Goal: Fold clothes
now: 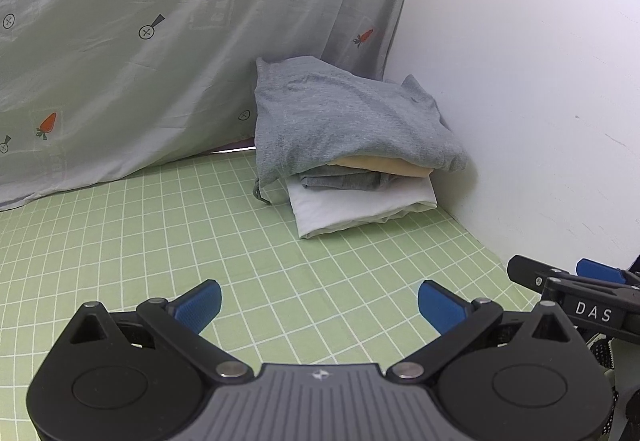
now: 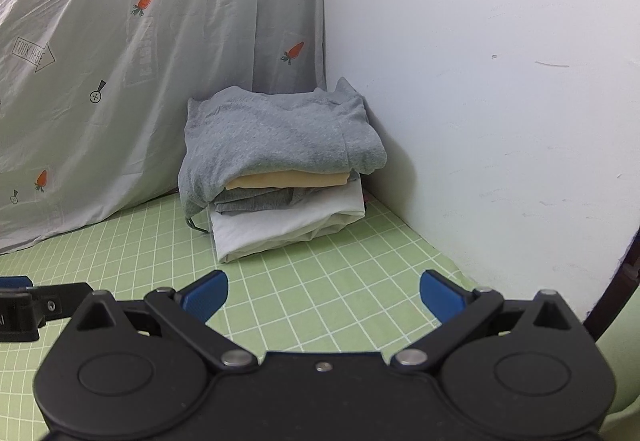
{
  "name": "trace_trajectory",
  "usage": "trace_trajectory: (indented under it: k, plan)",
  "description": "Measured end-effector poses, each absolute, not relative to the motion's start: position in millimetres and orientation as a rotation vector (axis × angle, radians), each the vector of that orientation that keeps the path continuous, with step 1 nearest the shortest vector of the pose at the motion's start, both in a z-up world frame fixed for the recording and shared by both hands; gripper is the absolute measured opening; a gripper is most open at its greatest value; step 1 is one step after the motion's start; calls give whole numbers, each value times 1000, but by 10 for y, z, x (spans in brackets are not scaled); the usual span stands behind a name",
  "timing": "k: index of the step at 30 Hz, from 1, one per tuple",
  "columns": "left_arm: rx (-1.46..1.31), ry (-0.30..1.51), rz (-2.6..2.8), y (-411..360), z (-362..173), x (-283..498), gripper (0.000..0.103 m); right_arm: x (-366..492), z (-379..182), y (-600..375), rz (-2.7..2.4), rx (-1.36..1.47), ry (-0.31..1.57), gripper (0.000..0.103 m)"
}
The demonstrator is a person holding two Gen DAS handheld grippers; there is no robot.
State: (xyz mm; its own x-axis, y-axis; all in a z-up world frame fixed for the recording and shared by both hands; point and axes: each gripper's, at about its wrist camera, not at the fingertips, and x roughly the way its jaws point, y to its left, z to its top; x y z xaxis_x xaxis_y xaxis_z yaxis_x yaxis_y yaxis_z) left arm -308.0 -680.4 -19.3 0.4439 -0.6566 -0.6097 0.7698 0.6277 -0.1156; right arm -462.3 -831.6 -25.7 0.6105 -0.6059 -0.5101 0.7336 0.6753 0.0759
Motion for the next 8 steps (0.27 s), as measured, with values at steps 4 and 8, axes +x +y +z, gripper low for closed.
trace_trajectory:
  k: [4, 8]
  plan:
    - [192, 664, -893, -6810, -190, -3072, 103, -4625, -254, -8319, -788, 290, 470, 103]
    - [195, 663, -895, -6812, -185, -3063, 103, -4614, -247, -8329, -789, 290, 466, 103]
